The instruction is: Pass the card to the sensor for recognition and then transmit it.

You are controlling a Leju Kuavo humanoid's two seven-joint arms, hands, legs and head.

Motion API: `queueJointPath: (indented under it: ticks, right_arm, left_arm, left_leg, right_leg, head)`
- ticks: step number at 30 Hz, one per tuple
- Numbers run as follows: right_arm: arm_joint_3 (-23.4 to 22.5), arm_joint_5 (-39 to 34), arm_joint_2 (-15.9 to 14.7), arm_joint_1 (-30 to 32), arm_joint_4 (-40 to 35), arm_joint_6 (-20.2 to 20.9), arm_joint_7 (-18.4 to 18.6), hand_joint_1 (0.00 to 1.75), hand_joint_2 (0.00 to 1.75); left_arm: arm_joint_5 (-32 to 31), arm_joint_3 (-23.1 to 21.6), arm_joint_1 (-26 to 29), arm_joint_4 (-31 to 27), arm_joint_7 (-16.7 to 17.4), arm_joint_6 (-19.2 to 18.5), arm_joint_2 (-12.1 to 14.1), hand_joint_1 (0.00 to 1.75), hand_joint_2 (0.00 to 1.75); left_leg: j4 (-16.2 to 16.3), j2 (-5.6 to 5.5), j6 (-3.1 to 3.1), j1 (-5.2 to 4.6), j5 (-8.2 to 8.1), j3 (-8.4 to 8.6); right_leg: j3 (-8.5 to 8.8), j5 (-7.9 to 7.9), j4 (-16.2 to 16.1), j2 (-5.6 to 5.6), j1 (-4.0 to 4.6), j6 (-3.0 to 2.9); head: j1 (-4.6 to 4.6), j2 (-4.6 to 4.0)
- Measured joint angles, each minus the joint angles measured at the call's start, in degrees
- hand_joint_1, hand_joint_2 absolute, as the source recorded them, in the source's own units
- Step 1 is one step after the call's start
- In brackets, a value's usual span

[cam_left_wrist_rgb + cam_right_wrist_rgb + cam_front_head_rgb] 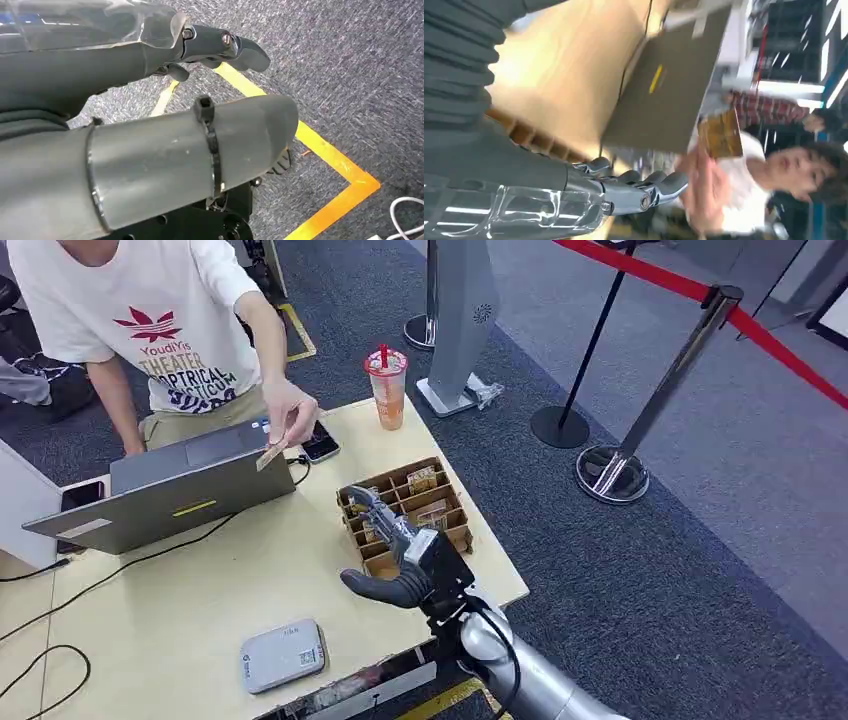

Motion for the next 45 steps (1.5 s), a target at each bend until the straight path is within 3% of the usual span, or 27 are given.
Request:
queueJointPath:
  ticks: [4,7,9,13,17,22,29,30,31,34,45]
  right_arm:
    - [0.2,14.3,0.4,-0.5,-0.7,-13.4,-1.8,0.0,1.75]
    - [1.0,26.9,0.5,-1.9,-0.2,-26.5,-4.1,0.0,1.75]
    - [1.7,32.8,0.8,-3.4,0.8,-31.4,-5.0,0.0,1.75]
    - [0.0,46.0,3.9,-6.0,4.1,-32.7,-10.9,0.0,1.75]
    - [-4.3,53.4,8.5,-8.7,7.2,-32.7,-17.4,0.0,1.75]
    - [-7.8,58.0,11.8,-11.6,10.0,-32.7,-18.6,0.0,1.75]
    - [-9.9,61.8,14.0,-14.9,14.0,-32.7,-18.7,0.02,1.75]
    - [-10.1,62.0,14.0,-15.1,14.5,-32.7,-18.7,0.42,1.75]
    - [-10.2,62.1,14.0,-15.4,15.1,-32.7,-18.7,1.38,1.75]
    - [-10.5,61.6,14.0,-16.4,16.9,-32.7,-18.7,1.75,1.75]
    - [-10.9,59.0,14.0,-18.3,20.6,-32.7,-18.7,1.69,1.75]
  left_arm:
    - [-0.4,-0.1,-0.1,0.1,0.0,0.1,0.1,0.0,0.0]
    - [-0.6,-0.5,-0.2,0.3,-0.2,0.4,0.2,0.0,0.0]
    - [-0.6,-0.8,-0.4,0.5,-0.3,0.8,0.2,0.0,0.0]
    - [-0.5,-0.9,-0.6,0.9,-0.3,1.1,0.2,0.0,0.0]
    - [-0.3,-0.9,-0.8,1.3,0.2,1.4,0.3,0.0,0.0]
    - [0.0,-0.9,-0.8,1.9,0.7,1.6,0.4,0.0,0.0]
    - [0.3,-0.9,-0.9,2.2,0.9,1.8,0.4,0.0,0.0]
    - [0.4,-0.9,-0.9,2.3,1.0,1.8,0.4,0.0,0.0]
    - [0.4,-0.9,-0.9,2.4,1.0,1.9,0.4,0.0,0.0]
    - [0.5,-0.9,-0.9,2.4,1.0,2.0,0.4,0.0,0.0]
    - [0.4,-0.9,-0.9,2.5,1.0,2.1,0.5,0.0,0.0]
  left_leg:
    - [0.0,0.0,0.0,0.0,0.0,0.0]
    - [0.0,0.0,0.0,0.0,0.0,-0.01]
    - [0.0,0.02,0.0,0.0,0.0,0.02]
    - [0.0,0.02,-0.01,0.01,0.01,0.02]
    - [0.0,0.01,-0.03,0.04,0.03,0.02]
    - [0.0,0.01,-0.03,0.03,0.03,0.0]
    - [0.0,0.0,-0.03,0.02,0.03,0.0]
    - [0.0,0.0,-0.03,0.02,0.03,0.0]
    - [0.0,0.0,-0.03,0.02,0.03,0.0]
    - [0.0,0.0,-0.03,0.03,0.03,0.0]
    - [0.0,0.0,-0.03,0.02,0.03,0.0]
  right_leg:
    - [0.0,0.0,0.0,0.0,0.0,0.0]
    - [0.0,0.0,0.0,0.01,0.0,0.0]
    - [0.0,0.0,0.0,0.04,0.0,0.0]
    - [0.01,0.01,0.0,0.03,0.01,-0.01]
    - [0.01,0.02,0.0,0.03,0.02,-0.02]
    - [0.01,0.02,0.0,0.03,0.02,-0.02]
    - [0.0,0.01,0.0,0.01,0.01,-0.02]
    - [0.0,0.02,0.0,0.01,0.01,-0.02]
    - [0.0,0.02,0.0,0.02,0.01,-0.02]
    - [0.0,0.02,0.0,0.02,0.02,-0.02]
    - [0.0,0.02,0.0,0.02,0.01,-0.02]
  head:
    - [0.0,0.0]
    - [-0.02,0.0]
    - [-0.02,0.0]
    - [-0.02,0.0]
    - [0.0,0.0]
    - [0.0,0.0]
    - [0.0,0.0]
    - [0.0,0.0]
    - [0.0,0.0]
    - [0.0,0.0]
    - [0.0,0.0]
